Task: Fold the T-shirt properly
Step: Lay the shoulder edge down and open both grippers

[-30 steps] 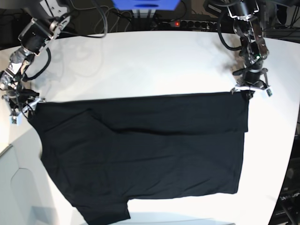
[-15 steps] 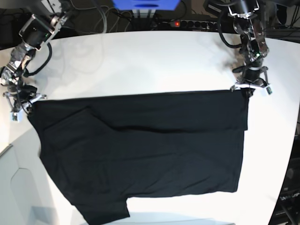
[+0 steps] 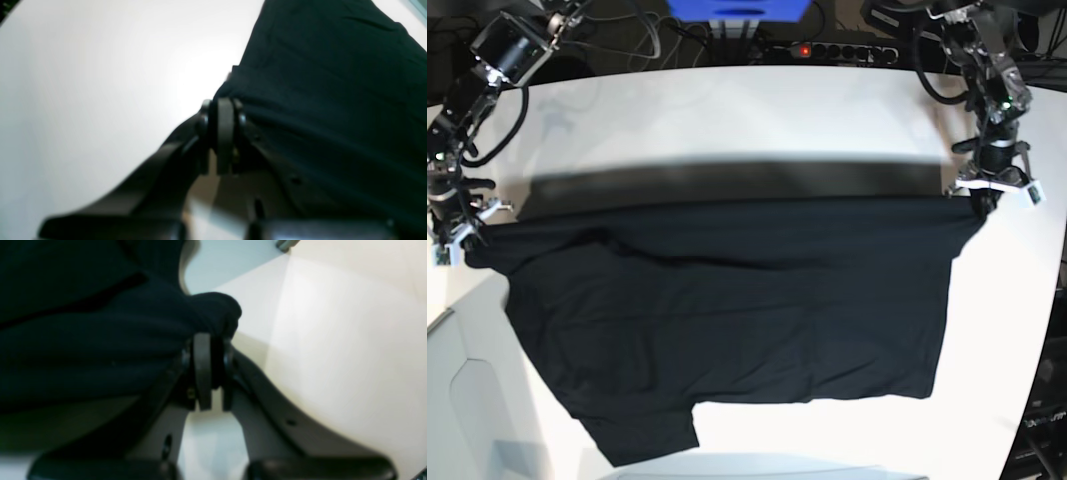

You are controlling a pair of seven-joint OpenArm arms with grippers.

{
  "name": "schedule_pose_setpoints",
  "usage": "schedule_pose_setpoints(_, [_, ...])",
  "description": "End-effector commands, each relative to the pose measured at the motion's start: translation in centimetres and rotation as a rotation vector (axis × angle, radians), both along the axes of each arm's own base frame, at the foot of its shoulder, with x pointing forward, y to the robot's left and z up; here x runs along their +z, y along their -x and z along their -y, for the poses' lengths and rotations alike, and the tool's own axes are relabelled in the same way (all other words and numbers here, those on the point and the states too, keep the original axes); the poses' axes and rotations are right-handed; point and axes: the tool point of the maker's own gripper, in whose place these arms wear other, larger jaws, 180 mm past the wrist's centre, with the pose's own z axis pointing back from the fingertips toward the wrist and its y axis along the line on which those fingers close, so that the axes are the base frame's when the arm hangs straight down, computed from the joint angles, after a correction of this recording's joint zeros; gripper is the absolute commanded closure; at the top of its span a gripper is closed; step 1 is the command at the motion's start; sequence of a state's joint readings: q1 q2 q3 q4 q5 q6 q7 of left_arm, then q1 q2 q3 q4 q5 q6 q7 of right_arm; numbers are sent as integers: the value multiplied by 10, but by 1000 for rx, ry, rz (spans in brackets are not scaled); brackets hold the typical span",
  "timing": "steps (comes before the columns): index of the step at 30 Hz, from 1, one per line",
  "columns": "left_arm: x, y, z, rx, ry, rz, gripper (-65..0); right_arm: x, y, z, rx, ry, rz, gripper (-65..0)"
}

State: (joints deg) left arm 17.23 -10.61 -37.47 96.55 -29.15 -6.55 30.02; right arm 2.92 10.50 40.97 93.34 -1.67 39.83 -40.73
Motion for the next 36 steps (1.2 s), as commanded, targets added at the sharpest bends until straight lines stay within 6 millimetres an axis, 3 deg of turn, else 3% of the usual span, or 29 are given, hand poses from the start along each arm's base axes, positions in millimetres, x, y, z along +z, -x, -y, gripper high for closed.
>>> schedule_pose_setpoints(1, [27,-13,-7,7,-46,75,0,33,-19,5,14,35,101,0])
schedule_pose_setpoints(8, [55,-47,-7,-7,-26,122,0,71,-53,8,-9,29,167,0])
schedule_pose_setpoints(12, [51,-44,-14,22,4,100,0,66,-50,8,-16,23,139,0])
schedule_pose_setpoints(23, [12,-8,-11,32,22,-11,0,14,-8,-1,-15,-4,4,0])
schedule_pose_setpoints(31, [-10,23,-11,31,19,-101,0,-30,46,-2,-17,-7,-150,0])
schedule_pose_setpoints(36, [-22,47,-11,29,12,-164,0,-37,73,-4,-4,25,-206,0])
